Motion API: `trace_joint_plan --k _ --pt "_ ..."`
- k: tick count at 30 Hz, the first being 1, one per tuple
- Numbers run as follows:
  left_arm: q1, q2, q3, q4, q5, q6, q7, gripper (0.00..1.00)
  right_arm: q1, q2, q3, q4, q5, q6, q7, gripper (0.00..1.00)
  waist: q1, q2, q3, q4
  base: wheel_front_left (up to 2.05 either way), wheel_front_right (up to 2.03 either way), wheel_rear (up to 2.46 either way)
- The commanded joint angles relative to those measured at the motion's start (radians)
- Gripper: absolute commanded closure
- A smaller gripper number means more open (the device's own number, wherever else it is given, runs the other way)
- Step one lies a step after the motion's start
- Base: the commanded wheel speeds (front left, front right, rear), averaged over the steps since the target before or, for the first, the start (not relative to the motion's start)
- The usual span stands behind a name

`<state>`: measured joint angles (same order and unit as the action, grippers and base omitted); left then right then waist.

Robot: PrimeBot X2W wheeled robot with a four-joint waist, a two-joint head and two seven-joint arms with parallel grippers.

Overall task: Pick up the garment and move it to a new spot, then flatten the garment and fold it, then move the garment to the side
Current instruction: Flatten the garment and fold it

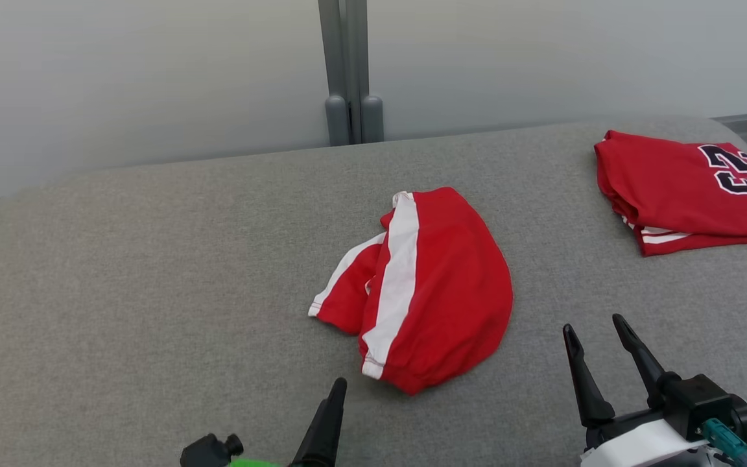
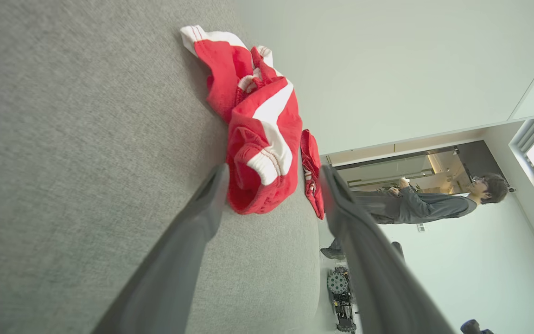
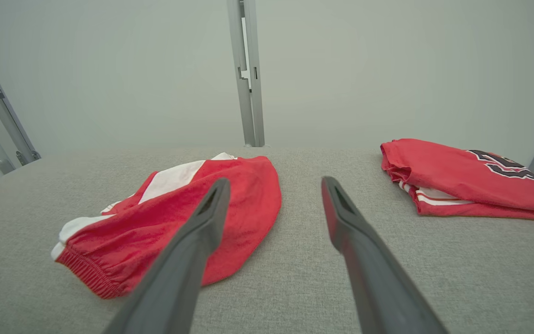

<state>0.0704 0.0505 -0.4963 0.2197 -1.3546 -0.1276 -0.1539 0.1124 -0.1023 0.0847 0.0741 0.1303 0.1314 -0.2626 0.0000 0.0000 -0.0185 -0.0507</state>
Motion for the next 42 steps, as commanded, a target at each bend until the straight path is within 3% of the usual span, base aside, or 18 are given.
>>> trace_joint_plan --k 1,16,28,29,30,33,42 --pt "-0.028 0.001 -0.011 0.007 -0.019 -0.004 0.005 0.00 -0.017 -0.005 0.003 -0.005 0.001 -0.002 -0.003 0.00 0.0000 0.0000 0.028 -0.022 0.00 0.00 0.00" --pt "-0.163 0.030 -0.073 0.022 -0.115 -0.004 0.010 0.00 -0.104 -0.001 -0.006 -0.026 -0.009 -0.002 -0.003 0.00 0.0000 0.0000 0.187 -0.085 0.00 0.00 0.00" --pt "-0.151 0.068 -0.090 -0.009 -0.153 -0.004 0.012 0.00 -0.118 0.019 -0.015 -0.024 -0.008 -0.002 -0.003 0.00 0.0000 0.0000 0.203 -0.093 0.00 0.00 0.00" --pt "-0.151 0.071 -0.091 -0.008 -0.155 -0.005 0.012 0.13 -0.116 0.020 -0.014 -0.022 -0.008 -0.002 -0.003 0.00 0.0000 0.0000 0.201 -0.093 0.00 0.00 0.00" --pt "-0.153 0.072 -0.093 -0.008 -0.157 -0.005 0.012 0.44 -0.115 0.021 -0.012 -0.019 -0.008 -0.002 -0.003 0.00 0.0000 0.0000 0.200 -0.094 0.00 0.00 0.00" --pt "-0.173 0.067 -0.109 -0.025 -0.167 -0.005 0.029 1.00 -0.121 0.023 -0.011 -0.021 -0.001 -0.002 -0.003 0.00 0.0000 0.0000 0.198 -0.097 0.00 0.00 0.00" --pt "-0.243 0.101 -0.121 -0.072 -0.082 -0.005 -0.049 1.00 -0.129 0.020 -0.009 -0.022 -0.002 -0.002 -0.003 0.00 0.0000 0.0000 0.183 -0.120 0.00 0.00 0.00"
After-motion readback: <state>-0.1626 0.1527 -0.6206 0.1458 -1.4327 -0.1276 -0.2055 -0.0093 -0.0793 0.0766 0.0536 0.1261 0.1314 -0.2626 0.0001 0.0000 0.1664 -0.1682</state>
